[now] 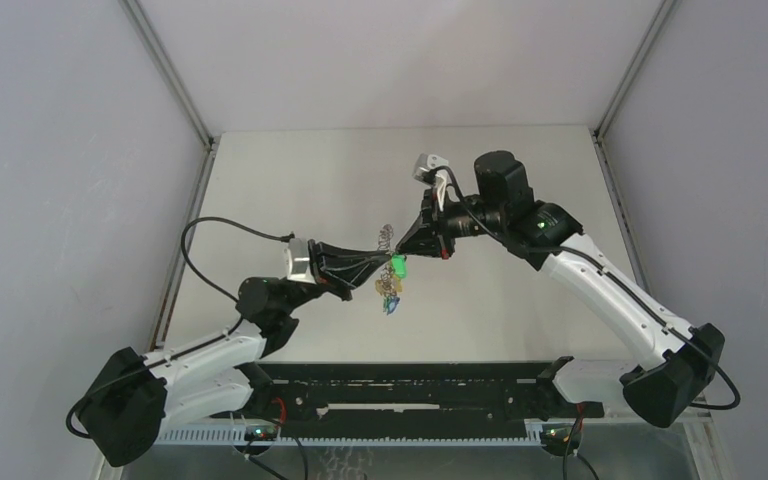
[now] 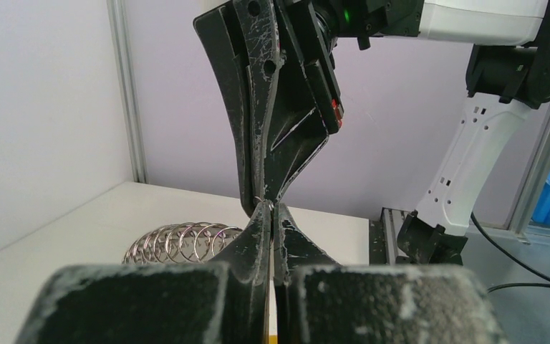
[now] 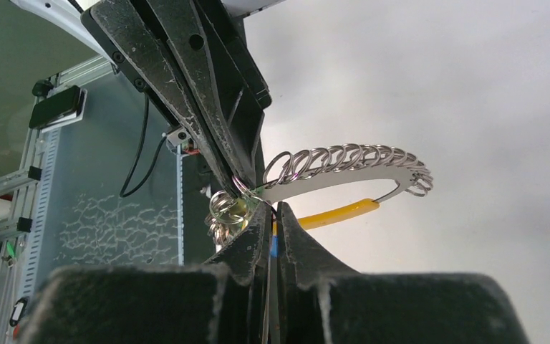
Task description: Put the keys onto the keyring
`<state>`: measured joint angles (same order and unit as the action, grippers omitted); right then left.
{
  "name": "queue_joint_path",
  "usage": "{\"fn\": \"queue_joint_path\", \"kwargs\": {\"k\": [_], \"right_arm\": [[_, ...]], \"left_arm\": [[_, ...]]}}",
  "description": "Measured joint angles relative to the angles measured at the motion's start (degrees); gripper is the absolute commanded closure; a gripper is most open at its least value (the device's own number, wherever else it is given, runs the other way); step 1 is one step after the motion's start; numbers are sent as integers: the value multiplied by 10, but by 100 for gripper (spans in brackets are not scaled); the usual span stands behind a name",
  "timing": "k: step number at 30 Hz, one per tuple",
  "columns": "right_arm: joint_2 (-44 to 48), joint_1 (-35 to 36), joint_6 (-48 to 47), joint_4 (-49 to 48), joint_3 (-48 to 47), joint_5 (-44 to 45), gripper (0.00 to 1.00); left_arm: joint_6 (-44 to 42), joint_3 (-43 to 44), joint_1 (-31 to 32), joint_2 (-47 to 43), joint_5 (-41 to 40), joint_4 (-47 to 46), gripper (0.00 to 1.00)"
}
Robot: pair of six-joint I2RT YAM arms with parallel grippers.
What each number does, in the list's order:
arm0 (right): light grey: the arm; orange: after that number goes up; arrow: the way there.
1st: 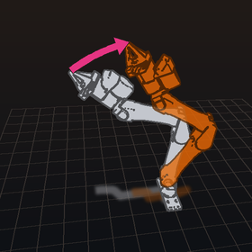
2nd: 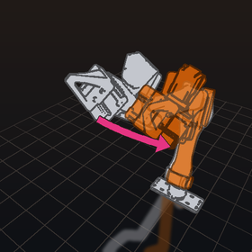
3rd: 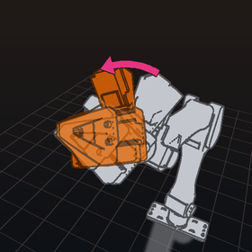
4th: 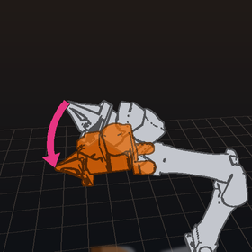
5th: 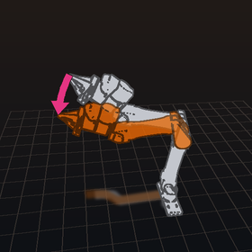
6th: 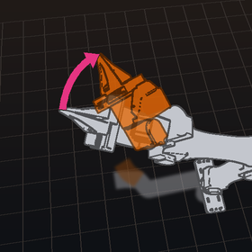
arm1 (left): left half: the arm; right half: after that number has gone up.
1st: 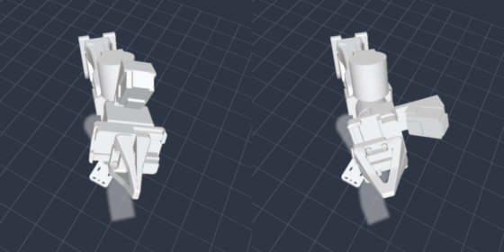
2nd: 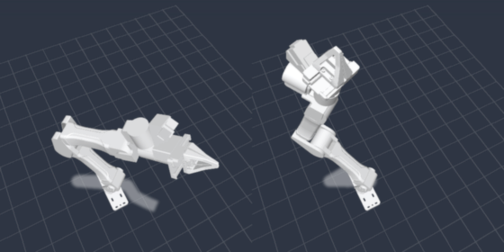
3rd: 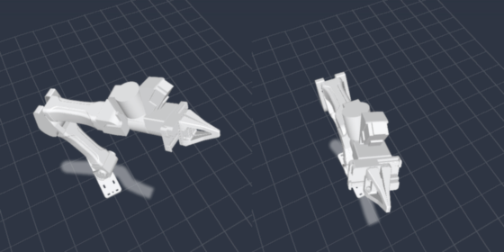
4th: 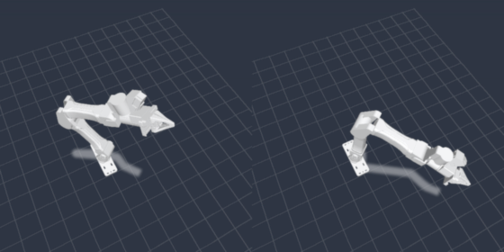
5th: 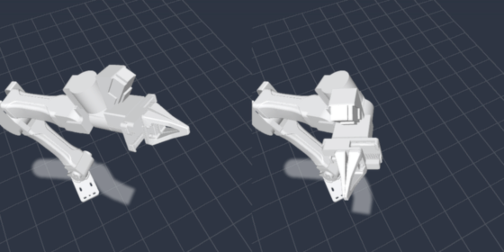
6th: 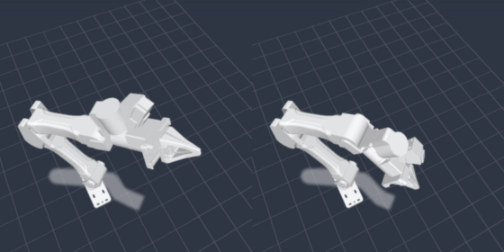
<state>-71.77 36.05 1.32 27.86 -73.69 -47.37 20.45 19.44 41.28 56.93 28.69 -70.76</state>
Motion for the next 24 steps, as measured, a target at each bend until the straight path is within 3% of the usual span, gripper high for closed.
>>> {"fn": "queue_joint_path", "kwargs": {"k": [6, 24], "right_arm": [[-19, 1, 10, 18, -21, -7, 100], [-126, 40, -10, 196, -156, 16, 100]], "left_arm": [[6, -4, -1, 2, -3, -14, 100], [0, -24, -2, -16, -16, -22, 100]]}}
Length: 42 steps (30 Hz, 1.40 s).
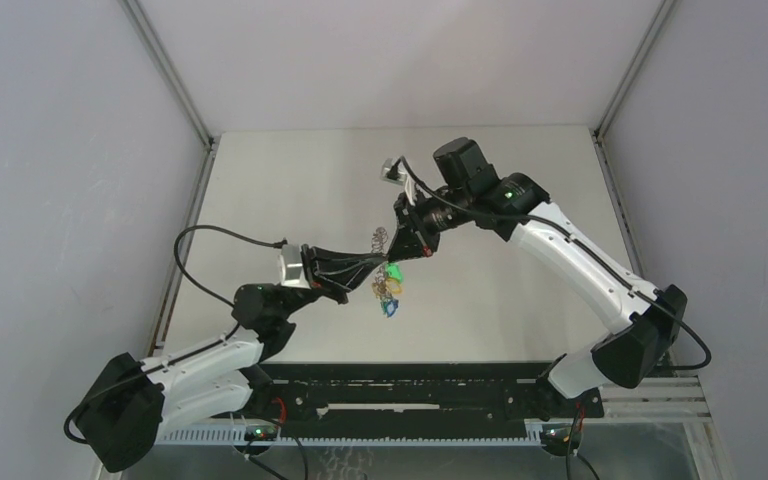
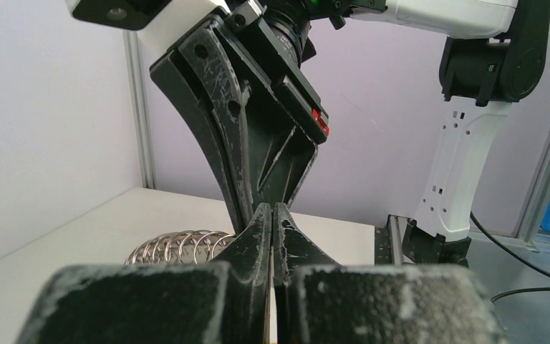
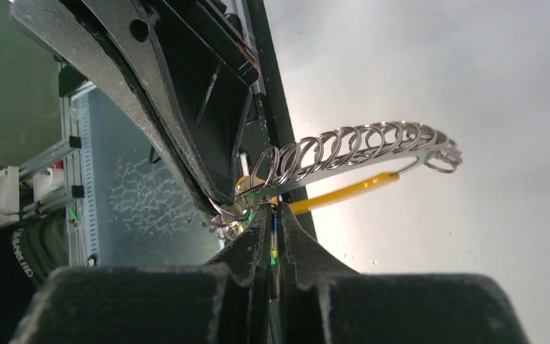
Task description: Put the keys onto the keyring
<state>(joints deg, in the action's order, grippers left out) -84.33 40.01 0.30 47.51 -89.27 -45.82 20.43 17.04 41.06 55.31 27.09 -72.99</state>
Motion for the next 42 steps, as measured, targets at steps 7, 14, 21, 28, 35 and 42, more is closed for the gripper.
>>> {"fn": "queue_joint_path", "kwargs": {"k": [7, 14, 21, 28, 35, 42], "right_arm": [[-8, 30, -9, 24, -11, 43, 100], [52, 13, -12, -29, 47, 53, 100], [102, -16, -12, -73, 83, 44, 84], [116, -22, -42, -105, 140, 33, 67], [174, -21, -82, -196, 210, -15, 65], [180, -21, -106, -290, 229, -66, 68]], "left_arm": [[0, -1, 1, -2, 0, 0, 100], [0, -1, 1, -2, 0, -5, 100], [0, -1, 1, 2, 1, -15, 100], [1, -1, 1, 2, 3, -19, 100], [9, -1, 1, 2, 10, -19, 100], [16, -1, 1, 2, 18, -22, 100]]}}
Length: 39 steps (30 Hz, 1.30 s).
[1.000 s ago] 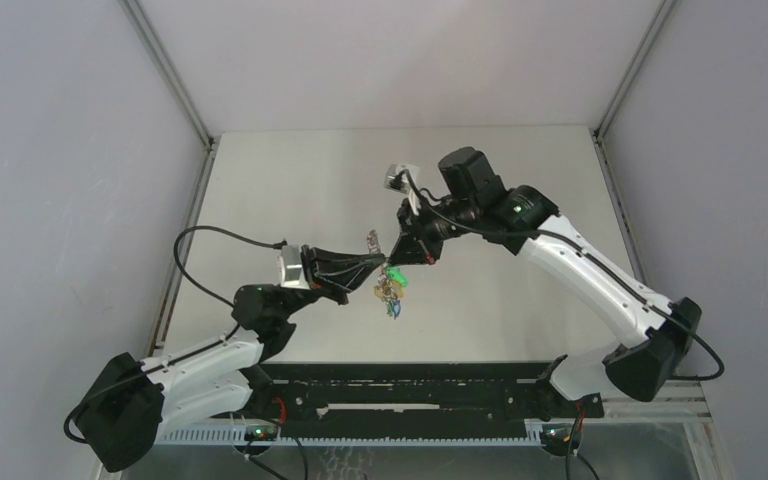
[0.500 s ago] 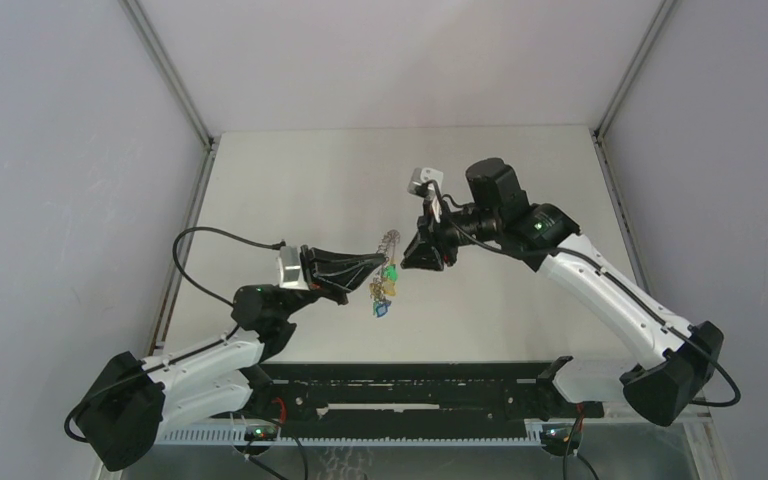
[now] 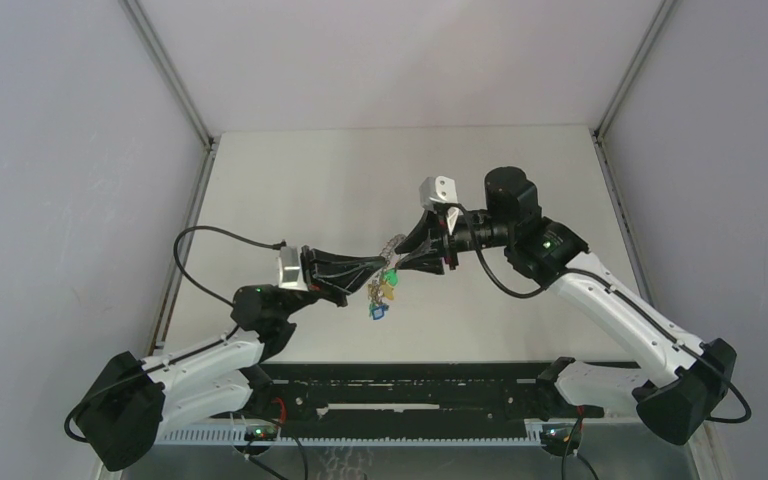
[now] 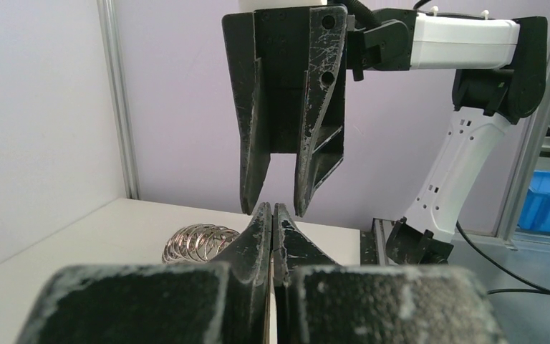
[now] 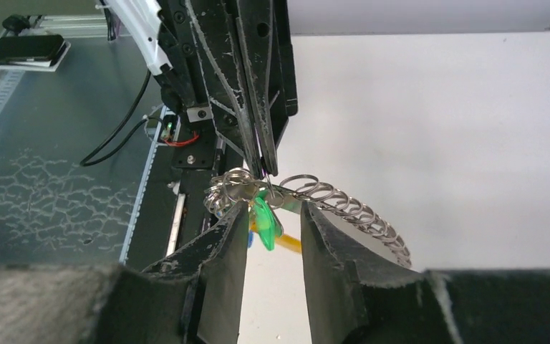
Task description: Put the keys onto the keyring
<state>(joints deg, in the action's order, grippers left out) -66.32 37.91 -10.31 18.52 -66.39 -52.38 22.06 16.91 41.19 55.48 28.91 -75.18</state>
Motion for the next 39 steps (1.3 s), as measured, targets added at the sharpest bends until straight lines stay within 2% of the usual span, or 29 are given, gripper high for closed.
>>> {"fn": "queue_joint_path", "kwargs": {"k": [10, 23, 28, 30, 32, 36, 39], "right_arm": [[-4, 5, -25, -44, 8, -52, 70], [-25, 12, -29, -51, 9, -67, 74], [-35, 14, -28, -56, 9, -70, 80], [-40, 15, -28, -56, 9, -73, 87], [-43, 16, -27, -56, 9, -76, 100], [-43, 16, -29, -49, 9, -76, 100], [-44, 14, -44, -10, -4, -63, 100]], "left_arm": [[13, 0, 0, 0, 4, -6, 100], [16, 0, 0, 0, 13, -6, 100], [19, 0, 0, 0, 13, -6, 100], [19, 0, 0, 0, 13, -6, 100], [19, 0, 0, 0, 13, -6, 100], [19, 0, 0, 0, 12, -6, 99], [17, 0, 0, -1, 6, 1, 87]]}}
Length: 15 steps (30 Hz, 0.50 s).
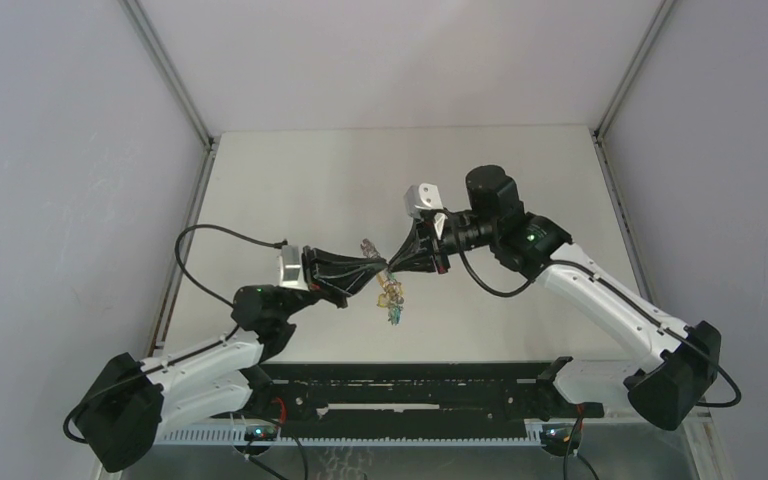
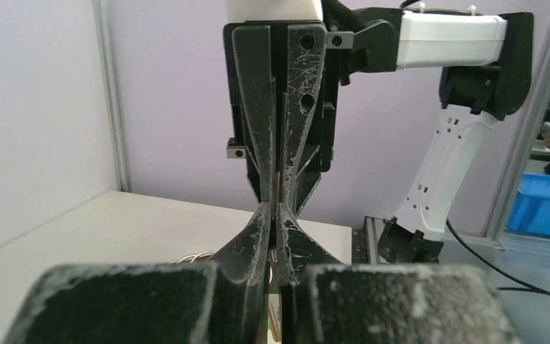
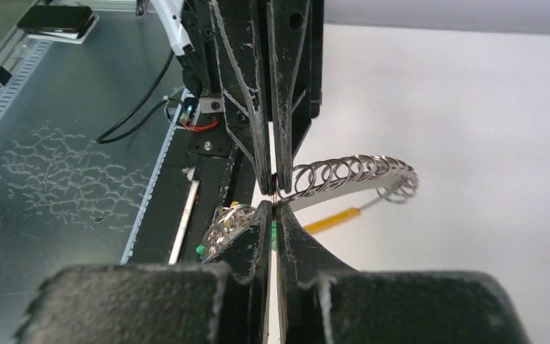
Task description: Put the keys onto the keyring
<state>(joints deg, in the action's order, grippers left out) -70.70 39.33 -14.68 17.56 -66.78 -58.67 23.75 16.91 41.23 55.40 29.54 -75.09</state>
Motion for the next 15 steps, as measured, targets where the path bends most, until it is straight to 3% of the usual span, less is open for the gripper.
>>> {"fn": "queue_joint_path", "kwargs": {"k": [4, 9, 13, 15], "right_arm": [[-4, -8, -23, 98, -40, 58, 100], [-28, -18, -37, 230, -98, 171, 100], [-49, -19, -33, 302, -110, 255, 100], [-61, -21, -31, 330, -110, 293, 100]], "left_arm": [[-24, -7, 1, -32, -37, 42, 70], [-65, -8, 1, -105, -115, 163, 37], [-67, -21, 1, -144, -179, 239, 25], [-64, -27, 1, -156, -205, 278, 13]]}}
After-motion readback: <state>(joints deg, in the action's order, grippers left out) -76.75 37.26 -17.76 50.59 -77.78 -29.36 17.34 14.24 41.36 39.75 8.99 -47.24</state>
